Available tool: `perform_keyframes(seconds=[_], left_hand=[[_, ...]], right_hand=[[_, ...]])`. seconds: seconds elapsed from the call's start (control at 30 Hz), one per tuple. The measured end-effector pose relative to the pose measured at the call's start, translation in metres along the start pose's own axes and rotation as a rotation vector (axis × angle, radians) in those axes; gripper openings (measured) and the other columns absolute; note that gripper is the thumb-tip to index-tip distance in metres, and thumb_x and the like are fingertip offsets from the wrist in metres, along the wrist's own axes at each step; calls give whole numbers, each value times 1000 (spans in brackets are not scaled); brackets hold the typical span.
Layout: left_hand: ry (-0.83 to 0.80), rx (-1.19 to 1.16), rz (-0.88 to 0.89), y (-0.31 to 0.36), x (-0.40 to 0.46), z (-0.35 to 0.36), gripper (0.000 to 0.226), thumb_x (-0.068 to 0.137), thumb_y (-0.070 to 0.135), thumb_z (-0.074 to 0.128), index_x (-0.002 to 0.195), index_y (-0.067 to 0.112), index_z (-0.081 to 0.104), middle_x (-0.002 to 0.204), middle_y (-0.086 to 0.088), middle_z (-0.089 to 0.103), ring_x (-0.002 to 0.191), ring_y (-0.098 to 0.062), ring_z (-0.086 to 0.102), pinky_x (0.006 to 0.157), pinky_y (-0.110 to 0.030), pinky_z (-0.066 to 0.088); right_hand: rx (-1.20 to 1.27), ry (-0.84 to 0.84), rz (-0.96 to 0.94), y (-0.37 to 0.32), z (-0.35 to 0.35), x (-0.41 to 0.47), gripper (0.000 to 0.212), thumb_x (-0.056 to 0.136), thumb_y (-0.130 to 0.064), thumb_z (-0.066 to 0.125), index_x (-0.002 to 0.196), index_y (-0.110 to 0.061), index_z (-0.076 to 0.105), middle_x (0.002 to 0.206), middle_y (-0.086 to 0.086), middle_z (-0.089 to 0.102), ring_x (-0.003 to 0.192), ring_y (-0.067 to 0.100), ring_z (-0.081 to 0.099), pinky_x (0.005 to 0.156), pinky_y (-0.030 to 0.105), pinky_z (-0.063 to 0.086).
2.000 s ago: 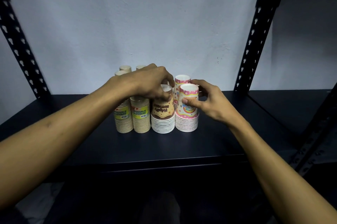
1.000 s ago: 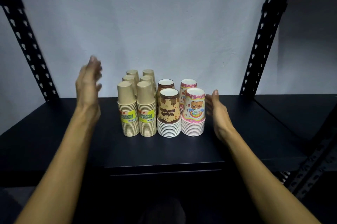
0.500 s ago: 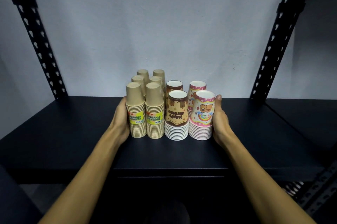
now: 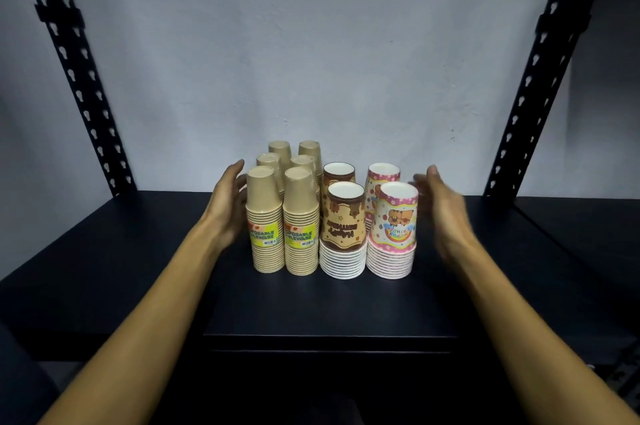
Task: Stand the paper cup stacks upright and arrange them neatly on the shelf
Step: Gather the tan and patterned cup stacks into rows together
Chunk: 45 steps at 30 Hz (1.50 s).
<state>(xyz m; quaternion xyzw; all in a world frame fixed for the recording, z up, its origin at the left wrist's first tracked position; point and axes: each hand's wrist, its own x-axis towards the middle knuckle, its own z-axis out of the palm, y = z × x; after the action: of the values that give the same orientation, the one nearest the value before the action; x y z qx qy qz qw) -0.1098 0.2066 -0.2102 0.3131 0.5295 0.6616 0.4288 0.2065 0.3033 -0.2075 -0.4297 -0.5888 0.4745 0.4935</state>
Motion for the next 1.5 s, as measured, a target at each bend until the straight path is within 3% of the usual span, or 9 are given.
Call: perform_keyframes(seconds=[0.13, 0.23, 0.47, 0.67, 0.83, 1.07, 1.27, 1.4, 1.5], left_hand=[[-62, 229, 121, 41, 19, 3, 49, 84, 51, 67, 122, 20, 71, 125, -7, 71, 123, -29, 62, 110, -47, 44], [-157, 430, 172, 76, 27, 16, 35, 96, 39, 63, 125, 21, 69, 122, -2, 72, 116, -20, 67, 97, -33, 52], [-290, 969, 222, 104, 44, 34, 24, 96, 25, 67, 119, 19, 72, 119, -1, 68, 111, -18, 64, 87, -30, 55], [-325, 1018, 285, 106, 49, 27, 25, 96, 22, 68, 118, 14, 74, 120, -3, 71, 114, -23, 64, 94, -37, 55], [-355, 1060, 310, 109, 45, 25, 27, 98, 19, 64, 122, 9, 72, 118, -4, 73, 112, -24, 67, 96, -37, 55], [-337, 1011, 282, 106, 44, 22, 27, 97, 23, 66, 122, 12, 72, 118, -6, 72, 111, -22, 66, 79, -27, 55], [-248, 951, 286, 101, 33, 19, 37, 96, 38, 65, 126, 16, 67, 127, -2, 67, 120, -20, 61, 97, -37, 53], [-169, 959, 462, 100, 1, 23, 42, 100, 46, 53, 129, 18, 66, 132, 5, 65, 123, -11, 59, 102, -29, 46], [-211, 1024, 557, 95, -29, 34, 59, 100, 64, 25, 136, 33, 60, 138, 12, 56, 122, -6, 54, 93, -20, 43]], right_hand=[[-238, -66, -252, -64, 6, 25, 34, 102, -35, 55, 125, -12, 65, 119, 5, 70, 111, 21, 65, 93, 33, 52], [-443, -263, -334, -96, 40, 38, 40, 98, -34, 63, 132, -11, 64, 122, 5, 69, 108, 16, 65, 77, 20, 47], [-680, -500, -350, -99, 115, 58, 52, 95, -34, 68, 140, -10, 56, 136, 12, 62, 112, 20, 60, 86, 28, 45], [-734, -452, -412, -87, 127, 67, 41, 93, -35, 70, 126, -10, 67, 126, 12, 68, 112, 25, 64, 95, 38, 54], [-723, -466, -431, -90, 128, 63, 37, 93, -32, 71, 122, -9, 70, 121, 9, 70, 109, 22, 65, 93, 35, 53], [-686, -504, -435, -91, 126, 61, 36, 93, -27, 71, 122, -7, 68, 120, 12, 69, 98, 21, 65, 91, 36, 53], [-679, -475, -398, -88, 114, 53, 35, 100, -29, 62, 129, -11, 64, 125, 10, 67, 105, 22, 63, 82, 32, 51], [-791, -410, -425, -82, 83, 37, 35, 102, -37, 55, 128, -15, 65, 131, 7, 66, 118, 25, 61, 96, 38, 49], [-947, -396, -427, -74, 57, 18, 47, 103, -47, 49, 141, -22, 56, 146, 4, 57, 132, 27, 53, 108, 45, 41]])
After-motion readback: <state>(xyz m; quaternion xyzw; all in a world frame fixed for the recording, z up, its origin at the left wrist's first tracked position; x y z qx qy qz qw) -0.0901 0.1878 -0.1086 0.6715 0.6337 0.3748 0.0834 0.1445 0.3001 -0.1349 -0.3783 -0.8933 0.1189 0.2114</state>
